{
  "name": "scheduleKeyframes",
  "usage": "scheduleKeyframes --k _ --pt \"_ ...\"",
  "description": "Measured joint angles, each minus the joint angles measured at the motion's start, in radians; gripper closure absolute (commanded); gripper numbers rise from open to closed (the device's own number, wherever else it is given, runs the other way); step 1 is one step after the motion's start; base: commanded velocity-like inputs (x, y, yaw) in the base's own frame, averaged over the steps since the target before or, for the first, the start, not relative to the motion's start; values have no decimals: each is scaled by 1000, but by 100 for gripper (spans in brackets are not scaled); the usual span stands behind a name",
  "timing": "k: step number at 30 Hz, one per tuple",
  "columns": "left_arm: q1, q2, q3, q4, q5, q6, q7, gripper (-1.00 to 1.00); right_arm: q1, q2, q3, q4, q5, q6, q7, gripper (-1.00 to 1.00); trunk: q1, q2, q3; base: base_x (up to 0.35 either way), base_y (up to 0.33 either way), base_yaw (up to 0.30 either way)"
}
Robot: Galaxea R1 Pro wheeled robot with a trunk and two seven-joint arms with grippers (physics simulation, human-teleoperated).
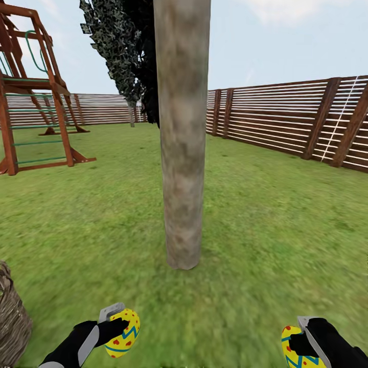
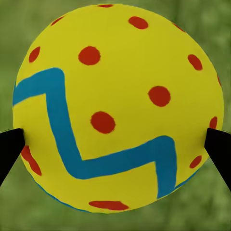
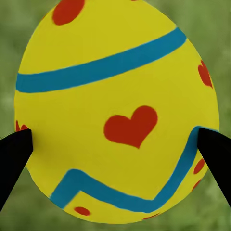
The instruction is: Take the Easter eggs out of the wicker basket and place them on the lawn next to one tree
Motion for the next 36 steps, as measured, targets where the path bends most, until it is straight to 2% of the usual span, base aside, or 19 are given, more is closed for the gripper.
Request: scheduleKeyframes --k 5,10,36 --pt "0 0 0 0 -1 -2 -1 100 0 0 -1 0 -1 -2 1 100 2 -1 -19 0 0 0" --pt "0 -8 0 -2 -1 -8 -7 100 0 0 0 5 0 -6 3 100 2 -1 -19 0 0 0" --pt "0 -9 -1 0 1 -6 -4 100 0 0 -1 5 -1 -5 -2 100 14 -7 -120 0 0 0"
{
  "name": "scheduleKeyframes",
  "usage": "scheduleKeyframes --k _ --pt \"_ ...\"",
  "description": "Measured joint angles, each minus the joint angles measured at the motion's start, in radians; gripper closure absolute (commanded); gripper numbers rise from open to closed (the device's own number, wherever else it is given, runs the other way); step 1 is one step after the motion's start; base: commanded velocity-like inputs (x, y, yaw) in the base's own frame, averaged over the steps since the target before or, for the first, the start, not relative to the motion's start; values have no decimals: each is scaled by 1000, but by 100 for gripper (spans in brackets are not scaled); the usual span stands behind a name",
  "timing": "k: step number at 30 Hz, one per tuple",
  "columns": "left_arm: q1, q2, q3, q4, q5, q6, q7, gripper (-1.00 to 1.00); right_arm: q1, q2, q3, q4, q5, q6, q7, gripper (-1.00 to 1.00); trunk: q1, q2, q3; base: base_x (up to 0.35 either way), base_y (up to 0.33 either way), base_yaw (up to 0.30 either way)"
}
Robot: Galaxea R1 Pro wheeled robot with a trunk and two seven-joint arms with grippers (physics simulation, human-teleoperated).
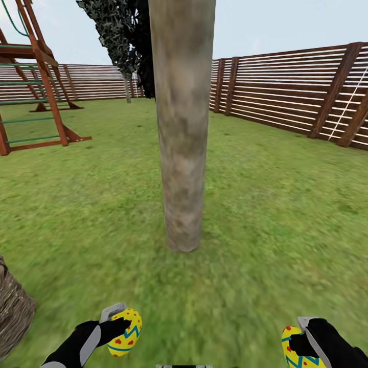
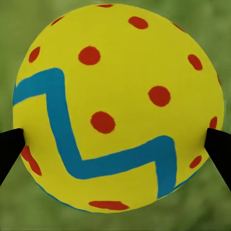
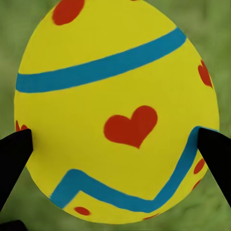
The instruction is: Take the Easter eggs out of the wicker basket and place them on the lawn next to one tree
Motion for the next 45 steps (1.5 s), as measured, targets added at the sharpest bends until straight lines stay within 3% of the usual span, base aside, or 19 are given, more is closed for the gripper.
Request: scheduleKeyframes --k 18,23,37,45 --pt "0 0 1 0 -1 -1 1 100 0 0 1 0 0 0 0 100 8 -4 -70 0 0 0" --pt "0 0 1 0 0 -2 1 100 0 25 0 0 8 0 -3 100 10 -5 -89 0 0 0" --pt "0 0 3 0 0 -2 2 100 0 24 -6 0 3 0 -2 100 17 -9 -143 0 0 0" --pt "-1 0 3 -4 4 -3 0 100 0 24 -6 0 5 0 -3 100 18 -10 -159 0 0 0"
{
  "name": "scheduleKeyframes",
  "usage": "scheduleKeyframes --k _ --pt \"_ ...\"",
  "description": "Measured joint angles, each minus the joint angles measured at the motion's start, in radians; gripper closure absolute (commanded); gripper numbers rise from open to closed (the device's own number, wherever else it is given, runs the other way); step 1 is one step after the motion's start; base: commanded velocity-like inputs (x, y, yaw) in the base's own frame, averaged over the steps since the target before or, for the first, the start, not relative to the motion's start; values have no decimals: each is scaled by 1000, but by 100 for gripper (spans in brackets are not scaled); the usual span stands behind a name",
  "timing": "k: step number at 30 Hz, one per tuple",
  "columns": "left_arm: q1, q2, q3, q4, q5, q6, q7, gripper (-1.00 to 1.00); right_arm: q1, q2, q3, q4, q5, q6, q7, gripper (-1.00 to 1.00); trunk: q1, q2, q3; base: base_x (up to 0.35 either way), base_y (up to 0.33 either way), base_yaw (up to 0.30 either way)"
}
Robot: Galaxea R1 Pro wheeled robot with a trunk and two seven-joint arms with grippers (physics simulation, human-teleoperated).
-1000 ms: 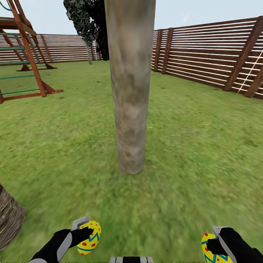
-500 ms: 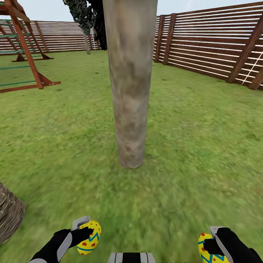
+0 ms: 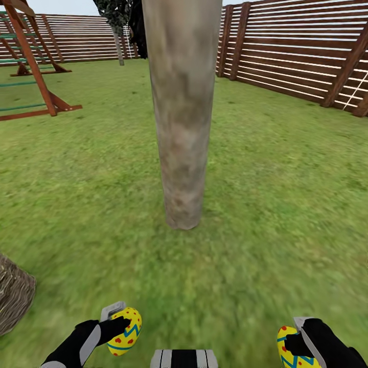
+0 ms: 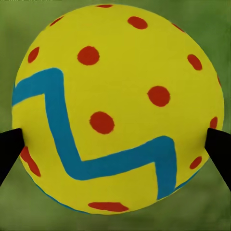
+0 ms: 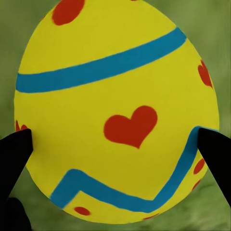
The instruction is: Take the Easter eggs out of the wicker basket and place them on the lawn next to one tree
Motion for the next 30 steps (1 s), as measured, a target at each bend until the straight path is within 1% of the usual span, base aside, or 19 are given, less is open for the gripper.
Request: scheduleKeyframes --k 4,7,10,11,13,14,15,16,18,23,25,27,30 --pt "0 0 -3 -27 3 0 -1 100 0 0 0 0 0 0 0 100 2 -1 -15 0 0 0" --pt "0 0 -3 -27 3 0 -2 100 0 0 0 0 0 0 0 100 2 -1 -15 0 0 0" --pt "0 -2 -2 -28 -6 -1 -1 100 0 0 1 0 0 0 0 100 2 -1 -15 0 0 0" --pt "0 -3 -2 -28 -7 -1 -1 100 0 0 0 0 -1 0 0 -100 2 -1 -15 0 0 0" --pt "0 -3 -2 -28 -7 -2 -1 100 0 0 -1 -1 -2 0 0 -100 2 -1 -15 0 0 0" --pt "0 -3 -2 -28 -9 -3 -1 -100 0 0 -2 -1 -2 0 0 -100 2 -1 -15 0 0 0" --pt "0 -5 0 -10 16 -11 -4 -100 0 0 -2 -1 -2 0 0 -100 2 -1 -16 0 0 0" --pt "0 -5 0 2 16 -40 -4 -100 0 0 -2 -1 -1 0 0 -100 2 -1 -15 0 0 0" --pt "0 -4 -2 3 13 -62 -2 -100 0 0 -1 0 -1 0 0 -100 2 -1 -16 0 0 0" --pt "1 -4 0 4 5 -69 -6 -100 0 0 -1 0 -1 0 0 -100 2 -1 -16 -31 -18 0" --pt "1 -3 0 4 -5 -69 -6 -100 0 0 -1 0 -1 0 0 -100 3 -1 -16 -238 -133 0" --pt "1 -3 -1 4 -4 -71 -3 -100 0 0 -1 0 -1 0 0 -100 3 -1 -16 -310 -125 0" --pt "1 -5 -4 34 -9 -72 0 -100 0 0 -1 0 -4 0 1 -100 3 -1 -16 -333 -107 0"
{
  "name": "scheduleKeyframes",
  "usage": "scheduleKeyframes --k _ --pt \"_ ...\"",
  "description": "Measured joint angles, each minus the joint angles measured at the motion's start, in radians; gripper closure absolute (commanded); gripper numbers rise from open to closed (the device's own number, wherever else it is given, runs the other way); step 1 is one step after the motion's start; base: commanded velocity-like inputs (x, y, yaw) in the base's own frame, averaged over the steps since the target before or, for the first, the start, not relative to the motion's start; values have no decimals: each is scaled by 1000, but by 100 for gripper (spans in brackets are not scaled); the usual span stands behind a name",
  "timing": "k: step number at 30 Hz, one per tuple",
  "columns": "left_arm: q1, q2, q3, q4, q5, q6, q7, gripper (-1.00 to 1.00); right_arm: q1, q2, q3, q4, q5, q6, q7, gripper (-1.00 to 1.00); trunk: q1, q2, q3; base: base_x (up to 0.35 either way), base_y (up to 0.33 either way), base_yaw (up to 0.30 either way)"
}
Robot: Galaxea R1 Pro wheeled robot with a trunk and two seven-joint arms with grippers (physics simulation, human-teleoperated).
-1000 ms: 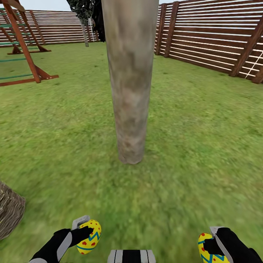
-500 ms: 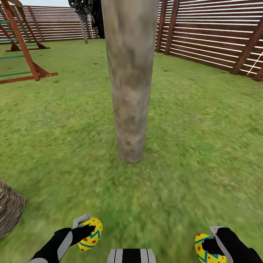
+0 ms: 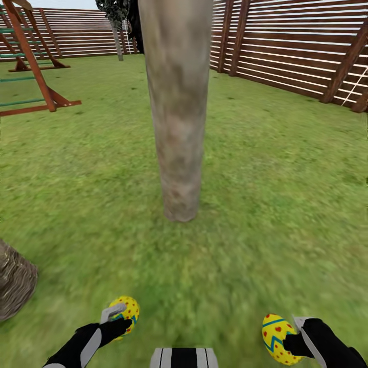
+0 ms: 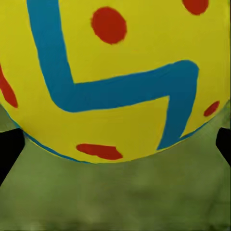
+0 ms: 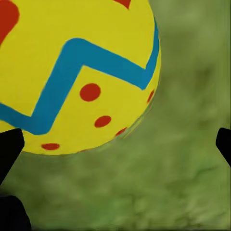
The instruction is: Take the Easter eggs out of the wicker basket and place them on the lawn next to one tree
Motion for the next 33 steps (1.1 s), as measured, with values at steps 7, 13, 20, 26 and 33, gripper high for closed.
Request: scheduleKeyframes --k 7,13,20,26,33 --pt "0 0 0 6 -1 0 0 -100 0 0 5 0 -2 -2 7 -100 0 0 0 -336 -106 0" --pt "0 0 0 6 2 -2 0 -100 0 2 7 0 0 -2 1 -100 0 0 0 -336 -108 0" --pt "0 1 2 5 3 -23 0 -100 0 2 6 3 0 -3 0 -100 0 0 0 -302 18 0" --pt "0 2 7 5 7 -29 -6 -100 0 2 6 3 0 -3 0 -100 -2 1 12 -65 15 0" --pt "0 1 6 2 7 -21 -13 -100 0 2 4 4 1 -3 -1 -100 -5 2 39 -71 -46 0"
